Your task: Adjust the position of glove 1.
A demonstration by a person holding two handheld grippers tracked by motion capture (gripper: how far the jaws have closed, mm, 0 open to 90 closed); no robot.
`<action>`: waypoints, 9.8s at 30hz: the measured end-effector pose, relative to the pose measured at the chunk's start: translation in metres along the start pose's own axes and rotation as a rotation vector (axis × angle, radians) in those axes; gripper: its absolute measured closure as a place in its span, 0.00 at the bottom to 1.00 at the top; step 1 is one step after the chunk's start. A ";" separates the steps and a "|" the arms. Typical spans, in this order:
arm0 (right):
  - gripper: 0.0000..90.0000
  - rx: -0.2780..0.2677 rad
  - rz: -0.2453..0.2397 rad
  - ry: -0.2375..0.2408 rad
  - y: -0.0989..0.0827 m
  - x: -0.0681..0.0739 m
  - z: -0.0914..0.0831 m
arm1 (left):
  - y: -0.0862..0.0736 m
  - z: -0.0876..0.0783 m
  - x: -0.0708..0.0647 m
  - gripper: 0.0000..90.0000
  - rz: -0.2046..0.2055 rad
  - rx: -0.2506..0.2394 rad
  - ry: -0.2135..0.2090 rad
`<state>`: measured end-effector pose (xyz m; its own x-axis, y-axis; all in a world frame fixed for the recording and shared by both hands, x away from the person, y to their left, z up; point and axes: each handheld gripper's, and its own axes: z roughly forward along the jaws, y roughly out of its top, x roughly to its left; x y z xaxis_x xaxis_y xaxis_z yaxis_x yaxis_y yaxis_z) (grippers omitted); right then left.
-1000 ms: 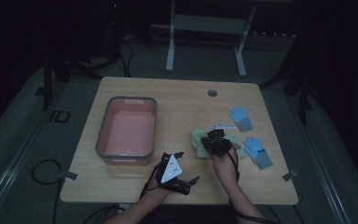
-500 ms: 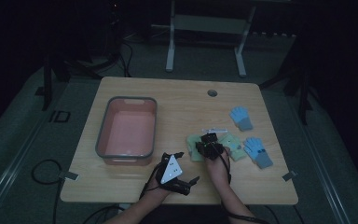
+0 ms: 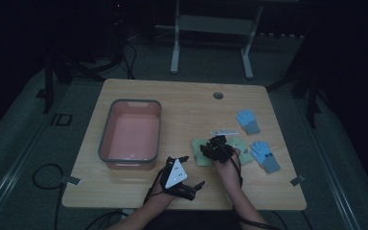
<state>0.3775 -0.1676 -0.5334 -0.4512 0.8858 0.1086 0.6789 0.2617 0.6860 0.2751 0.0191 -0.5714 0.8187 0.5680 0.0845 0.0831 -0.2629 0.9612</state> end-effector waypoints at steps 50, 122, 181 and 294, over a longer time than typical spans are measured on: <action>0.93 0.101 -0.228 0.016 -0.027 -0.127 -0.038 | 0.000 0.000 0.001 0.01 -0.015 -0.005 -0.001; 0.85 0.038 -0.194 -0.050 -0.045 -0.108 -0.041 | 0.000 0.000 0.000 0.01 -0.004 -0.006 0.000; 0.92 0.036 -0.283 0.037 -0.005 0.003 -0.006 | 0.002 0.005 -0.003 0.01 0.019 0.048 0.043; 0.84 0.027 -0.344 0.489 0.152 0.101 0.015 | 0.098 -0.088 0.115 0.86 0.381 0.557 0.069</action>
<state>0.4437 -0.0322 -0.4290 -0.8576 0.4712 0.2062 0.4581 0.5174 0.7228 0.3275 0.1274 -0.4445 0.8123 0.3992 0.4252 0.0910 -0.8069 0.5836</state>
